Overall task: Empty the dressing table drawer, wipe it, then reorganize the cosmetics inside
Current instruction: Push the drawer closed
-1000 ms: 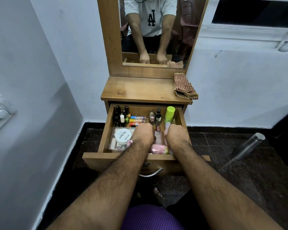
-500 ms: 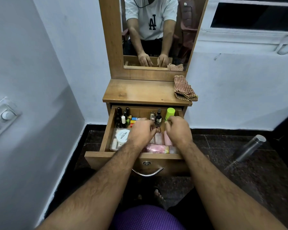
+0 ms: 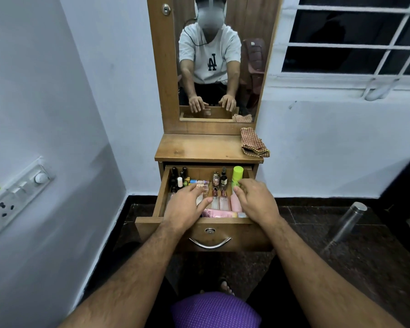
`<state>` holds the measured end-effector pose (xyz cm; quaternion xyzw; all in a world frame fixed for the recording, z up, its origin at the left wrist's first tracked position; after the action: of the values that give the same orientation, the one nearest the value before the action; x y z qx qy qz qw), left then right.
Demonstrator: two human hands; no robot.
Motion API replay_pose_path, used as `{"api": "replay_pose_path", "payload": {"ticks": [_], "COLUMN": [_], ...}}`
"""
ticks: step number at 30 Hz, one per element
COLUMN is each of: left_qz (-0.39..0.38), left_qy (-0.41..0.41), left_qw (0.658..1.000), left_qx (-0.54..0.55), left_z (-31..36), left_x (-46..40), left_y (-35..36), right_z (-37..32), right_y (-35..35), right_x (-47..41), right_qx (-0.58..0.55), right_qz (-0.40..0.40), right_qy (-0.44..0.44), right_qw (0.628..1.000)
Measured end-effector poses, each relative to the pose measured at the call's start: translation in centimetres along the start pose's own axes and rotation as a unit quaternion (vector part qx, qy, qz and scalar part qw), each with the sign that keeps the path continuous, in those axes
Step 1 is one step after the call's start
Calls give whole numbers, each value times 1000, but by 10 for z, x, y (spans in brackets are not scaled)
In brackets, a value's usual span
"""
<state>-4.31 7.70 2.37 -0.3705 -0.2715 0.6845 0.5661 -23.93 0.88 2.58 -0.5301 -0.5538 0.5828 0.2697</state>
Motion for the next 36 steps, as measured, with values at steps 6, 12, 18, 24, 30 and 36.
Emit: {"api": "replay_pose_path", "payload": {"ticks": [6,12,18,24,30,36], "left_qz": [7,-19,-39,-13,6,18], "left_qy": [5,-15,-5,4,18,33], "left_qw": [998,992,985,983,984,981], "left_qx": [-69,-122,-168,-180,-178,-189], "left_z": [1,-12,-25,-33,-43,-53], "left_x": [31,63,76,64,41,14], "left_y": [-10,-6,7,14,21,24], "right_z": [-4,-14,-12,-10,-6,-1], "right_y": [-11,-15,5,22,30,41], "right_x": [31,70,89,79,56,31], "right_qx": [69,118,136,149,150,144], "right_qz": [-74,-115,-138,-111,-94,-74], "right_qy": [-15,-19,13,15,14,16], "right_qw": [995,986,981,983,984,987]}}
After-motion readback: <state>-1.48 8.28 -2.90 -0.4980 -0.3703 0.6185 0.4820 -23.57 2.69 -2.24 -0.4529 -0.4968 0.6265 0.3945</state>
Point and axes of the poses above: each hand's wrist, its own x-axis away from the middle knuckle, its own y-axis out of the palm, z = x × y, the point moved 3 cm from there along -x, towards the middle knuckle, and after that the axes turned 13 degrees about x, right-handed, at the moved point
